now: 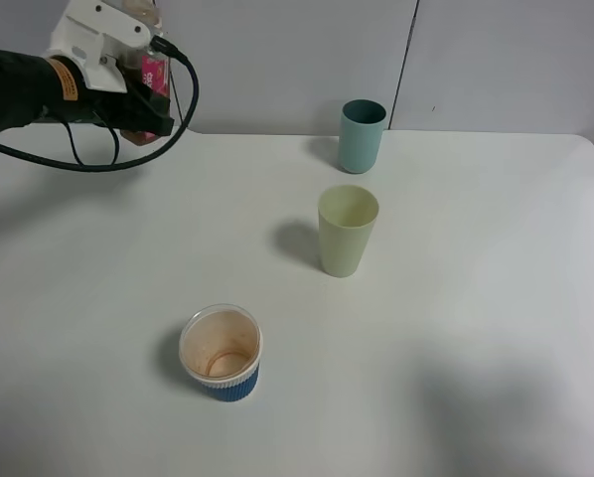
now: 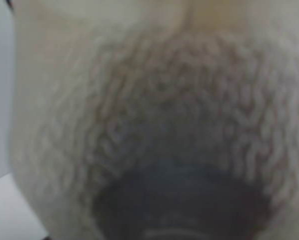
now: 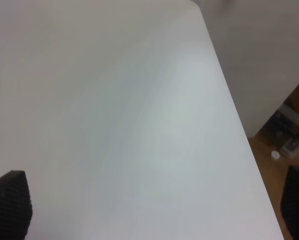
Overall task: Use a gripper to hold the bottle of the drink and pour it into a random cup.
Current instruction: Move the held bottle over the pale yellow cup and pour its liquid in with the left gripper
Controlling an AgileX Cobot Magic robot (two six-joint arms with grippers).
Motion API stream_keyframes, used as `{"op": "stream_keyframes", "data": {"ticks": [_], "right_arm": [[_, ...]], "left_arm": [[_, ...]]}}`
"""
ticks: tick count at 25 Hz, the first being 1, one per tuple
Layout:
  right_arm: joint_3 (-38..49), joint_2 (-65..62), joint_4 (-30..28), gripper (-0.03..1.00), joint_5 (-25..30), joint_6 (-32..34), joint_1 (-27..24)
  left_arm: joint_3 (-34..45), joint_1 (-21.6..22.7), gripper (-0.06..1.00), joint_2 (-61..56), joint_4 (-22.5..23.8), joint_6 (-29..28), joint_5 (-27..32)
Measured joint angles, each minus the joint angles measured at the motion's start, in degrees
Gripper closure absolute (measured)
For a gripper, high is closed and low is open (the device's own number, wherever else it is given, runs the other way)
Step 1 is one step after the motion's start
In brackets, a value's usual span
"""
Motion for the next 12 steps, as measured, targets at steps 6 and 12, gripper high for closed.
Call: {"op": "stream_keyframes", "data": {"ticks": [6, 12], "right_arm": [[0.00, 0.00, 0.00, -0.03, 0.00, 0.00, 0.00], [0.00, 0.00, 0.00, -0.03, 0.00, 0.00, 0.00]], "left_arm": [[0.76, -9.39, 0.62, -2.12, -24.45, 28.93, 8.23], [0.76, -16.26, 0.62, -2.54, -41.49, 46.88, 9.08]]}}
